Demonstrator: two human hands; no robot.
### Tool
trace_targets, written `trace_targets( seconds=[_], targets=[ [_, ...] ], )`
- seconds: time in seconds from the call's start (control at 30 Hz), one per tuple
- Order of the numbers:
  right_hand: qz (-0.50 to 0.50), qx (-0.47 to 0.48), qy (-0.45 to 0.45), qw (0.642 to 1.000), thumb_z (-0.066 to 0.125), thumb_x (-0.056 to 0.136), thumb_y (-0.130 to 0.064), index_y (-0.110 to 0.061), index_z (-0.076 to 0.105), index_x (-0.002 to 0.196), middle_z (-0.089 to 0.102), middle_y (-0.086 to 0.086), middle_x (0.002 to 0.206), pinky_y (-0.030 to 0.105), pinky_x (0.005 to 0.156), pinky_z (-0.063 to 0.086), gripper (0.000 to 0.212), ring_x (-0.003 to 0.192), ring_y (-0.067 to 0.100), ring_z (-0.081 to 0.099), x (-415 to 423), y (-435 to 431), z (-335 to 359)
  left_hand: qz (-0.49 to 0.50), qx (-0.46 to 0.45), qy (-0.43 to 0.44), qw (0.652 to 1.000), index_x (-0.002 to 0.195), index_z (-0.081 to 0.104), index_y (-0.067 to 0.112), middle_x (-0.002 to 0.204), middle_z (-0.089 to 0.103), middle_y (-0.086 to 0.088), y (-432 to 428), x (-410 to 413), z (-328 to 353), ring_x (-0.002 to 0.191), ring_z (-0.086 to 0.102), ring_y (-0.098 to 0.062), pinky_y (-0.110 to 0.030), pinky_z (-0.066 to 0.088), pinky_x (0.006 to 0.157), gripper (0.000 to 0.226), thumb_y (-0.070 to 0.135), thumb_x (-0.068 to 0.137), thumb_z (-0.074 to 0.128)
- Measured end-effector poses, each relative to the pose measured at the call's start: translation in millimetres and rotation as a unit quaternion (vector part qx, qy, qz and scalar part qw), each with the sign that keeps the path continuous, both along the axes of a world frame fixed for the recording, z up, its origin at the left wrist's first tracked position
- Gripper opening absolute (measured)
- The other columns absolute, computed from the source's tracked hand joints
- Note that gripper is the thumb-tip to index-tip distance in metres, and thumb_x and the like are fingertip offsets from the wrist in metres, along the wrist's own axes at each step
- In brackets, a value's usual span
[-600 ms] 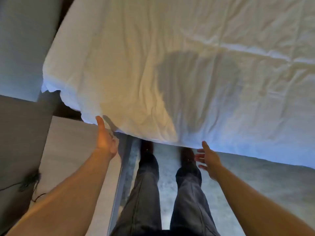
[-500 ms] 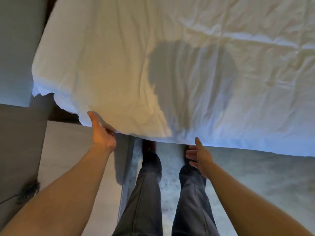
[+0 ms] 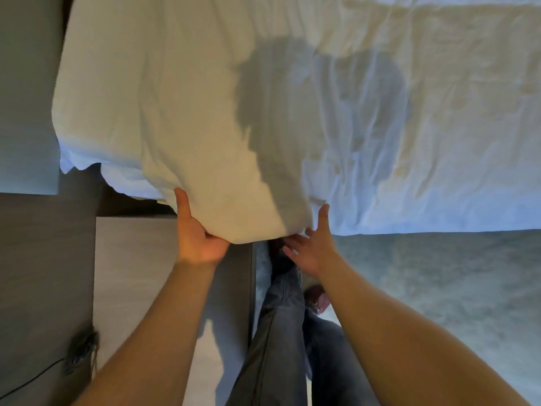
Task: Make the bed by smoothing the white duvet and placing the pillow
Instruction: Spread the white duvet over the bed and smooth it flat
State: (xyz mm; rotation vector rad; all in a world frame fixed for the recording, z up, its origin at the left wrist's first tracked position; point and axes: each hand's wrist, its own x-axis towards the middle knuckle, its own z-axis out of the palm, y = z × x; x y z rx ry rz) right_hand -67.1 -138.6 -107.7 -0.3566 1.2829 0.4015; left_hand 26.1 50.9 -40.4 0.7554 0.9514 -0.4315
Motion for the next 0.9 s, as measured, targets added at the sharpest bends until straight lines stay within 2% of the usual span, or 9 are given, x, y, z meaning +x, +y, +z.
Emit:
trace_targets(
  seconds=[0.1, 0.27, 0.43, 0.5, 0.6, 0.67, 0.73, 0.8, 0.9],
  targets=[
    [-0.148, 0.03, -0.03, 0.988, 0.065, 0.062, -0.092, -0.021, 0.063, 0.141, 0.072, 0.011, 0.131, 0.053, 0.112, 0.047, 0.106, 0.124, 0.035, 0.066, 2, 5, 1, 0.03, -0.002, -0.04, 0.999, 0.141, 0.062, 0.026, 0.139, 0.067, -0.005, 0, -19, 31, 0.128, 0.063, -0.032, -0.054, 0.045, 0.112, 0.056, 0.059, 0.095, 0.06],
    [-0.312, -0.006, -0.065, 0.948, 0.058, 0.075, -0.087, -0.022, 0.069, 0.131, 0.076, 0.014, 0.122, 0.059, 0.094, 0.057, 0.086, 0.116, 0.04, 0.069, -8, -21, 19, 0.062, 0.036, -0.097, 0.993, 0.139, 0.062, 0.02, 0.134, 0.07, -0.006, 8, -25, 70, 0.125, 0.065, -0.032, -0.057, 0.048, 0.107, 0.046, 0.038, 0.097, 0.067],
    [-0.357, -0.055, -0.11, 0.926, 0.064, 0.08, -0.078, -0.023, 0.067, 0.136, 0.072, 0.01, 0.131, 0.061, 0.112, 0.044, 0.078, 0.124, 0.038, 0.066, -39, -76, 41, 0.074, 0.043, -0.122, 0.989, 0.141, 0.06, 0.018, 0.136, 0.068, -0.008, 15, -12, 97, 0.125, 0.065, -0.033, -0.058, 0.048, 0.107, 0.05, 0.038, 0.096, 0.07],
    [-0.363, -0.079, -0.124, 0.92, 0.065, 0.082, -0.071, -0.022, 0.071, 0.129, 0.073, 0.009, 0.13, 0.06, 0.106, 0.05, 0.068, 0.12, 0.036, 0.069, -49, -102, 55, 0.072, 0.065, -0.131, 0.987, 0.136, 0.064, 0.021, 0.131, 0.071, -0.006, 14, -8, 107, 0.12, 0.068, -0.03, -0.057, 0.051, 0.104, 0.043, 0.039, 0.097, 0.068],
    [-0.351, -0.099, -0.135, 0.921, 0.068, 0.084, -0.06, -0.021, 0.072, 0.125, 0.079, 0.008, 0.115, 0.053, 0.084, 0.063, 0.056, 0.101, 0.031, 0.077, -56, -133, 84, 0.081, 0.099, -0.128, 0.983, 0.13, 0.067, 0.025, 0.125, 0.074, -0.004, 15, -4, 119, 0.115, 0.071, -0.028, -0.058, 0.053, 0.101, 0.038, 0.033, 0.094, 0.074],
    [-0.329, -0.116, -0.132, 0.928, 0.074, 0.077, -0.055, -0.021, 0.067, 0.136, 0.077, 0.006, 0.121, 0.049, 0.094, 0.061, 0.069, 0.111, 0.027, 0.074, -57, -147, 105, 0.097, 0.125, -0.111, 0.981, 0.125, 0.068, 0.026, 0.12, 0.076, -0.004, 15, -3, 126, 0.11, 0.073, -0.029, -0.061, 0.055, 0.095, 0.037, 0.027, 0.09, 0.078],
    [-0.304, -0.143, -0.119, 0.934, 0.07, 0.084, -0.054, -0.02, 0.065, 0.14, 0.076, 0.005, 0.126, 0.046, 0.105, 0.054, 0.065, 0.12, 0.025, 0.07, -58, -157, 127, 0.11, 0.157, -0.09, 0.977, 0.126, 0.067, 0.024, 0.118, 0.076, -0.005, 10, -3, 139, 0.105, 0.074, -0.029, -0.061, 0.058, 0.089, 0.041, 0.022, 0.087, 0.081],
    [-0.287, -0.177, -0.103, 0.936, 0.064, 0.095, -0.051, -0.019, 0.07, 0.13, 0.081, 0.004, 0.107, 0.041, 0.092, 0.062, 0.047, 0.1, 0.02, 0.078, -62, -163, 149, 0.137, 0.2, -0.078, 0.967, 0.131, 0.064, 0.019, 0.119, 0.073, -0.004, 2, -5, 157, 0.102, 0.073, -0.027, -0.056, 0.062, 0.082, 0.049, 0.017, 0.085, 0.083],
    [-0.275, -0.219, -0.068, 0.934, 0.062, 0.1, -0.046, -0.02, 0.071, 0.114, 0.079, -0.004, 0.073, 0.026, 0.051, 0.061, 0.031, 0.058, 0.01, 0.074, -65, -167, 185, 0.19, 0.267, -0.112, 0.938, 0.13, 0.066, 0.019, 0.119, 0.072, 0.0, -10, -9, 191, 0.1, 0.073, -0.021, -0.047, 0.064, 0.079, 0.055, 0.015, 0.079, 0.086]
  ],
)
